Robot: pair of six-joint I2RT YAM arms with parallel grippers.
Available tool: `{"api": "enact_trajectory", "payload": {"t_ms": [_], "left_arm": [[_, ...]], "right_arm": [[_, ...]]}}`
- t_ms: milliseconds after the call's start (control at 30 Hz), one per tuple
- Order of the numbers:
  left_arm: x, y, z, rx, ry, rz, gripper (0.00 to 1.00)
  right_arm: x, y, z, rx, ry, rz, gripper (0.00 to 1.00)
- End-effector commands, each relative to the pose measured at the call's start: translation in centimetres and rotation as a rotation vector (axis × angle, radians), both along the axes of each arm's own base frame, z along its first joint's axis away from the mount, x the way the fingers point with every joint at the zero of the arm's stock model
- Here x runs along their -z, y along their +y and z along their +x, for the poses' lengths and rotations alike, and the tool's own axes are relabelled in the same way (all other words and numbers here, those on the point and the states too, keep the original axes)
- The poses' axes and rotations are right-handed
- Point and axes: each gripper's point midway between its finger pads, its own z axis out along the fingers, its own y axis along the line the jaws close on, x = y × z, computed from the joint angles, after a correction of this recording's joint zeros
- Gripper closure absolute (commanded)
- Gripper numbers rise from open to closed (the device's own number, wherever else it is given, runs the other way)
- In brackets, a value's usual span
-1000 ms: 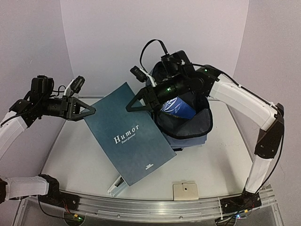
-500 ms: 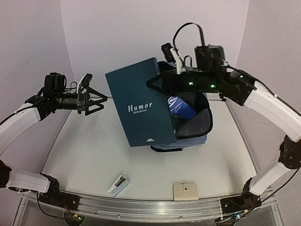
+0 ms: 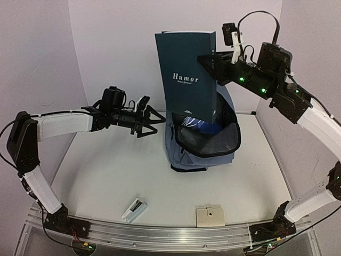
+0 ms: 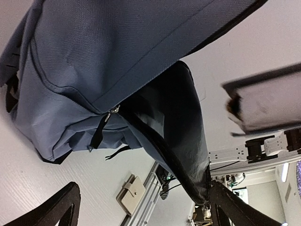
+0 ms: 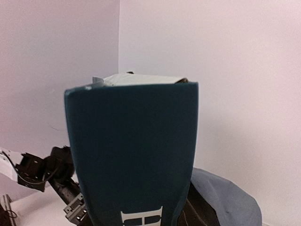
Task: Pack the student bag
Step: Move the student bag to the center of the board.
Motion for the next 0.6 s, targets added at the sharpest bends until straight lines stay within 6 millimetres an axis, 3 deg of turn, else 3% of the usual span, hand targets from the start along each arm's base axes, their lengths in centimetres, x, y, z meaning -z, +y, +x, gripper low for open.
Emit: {"api": "enact_trajectory", "payload": {"t_ms": [0,233,433,467,567], "left_arm": [[-2.5,-3.2,1.1,0.011,-0.032,-0.064,0.05],[-1.3,-5.9,-0.1,0.045,0.009,-0.077,0.03],[0.0,-9.0,-1.3,0.1,0.047,-0.066,0.02],[0.2,-9.5,-1.5,0.108,0.051,-0.063,0.04],[0.6,-10.3,-2.1,0.119,0.057,-0.05,0.31]], "right_arm": [[0.0,-1.9,2.0,0.08,-0.107,-0.029,1.0],[3.3,-3.1,4.0,0.062,-0.095,-0.097,1.0],[4.5,-3.5,4.9,0.064,-0.105,-0.145,1.0],[4.6,-3.5,5.1,0.064,-0.11,-0.155,1.0],[5.1,-3.5,5.5,0.053,-0.126,-0.179,1.0]]}}
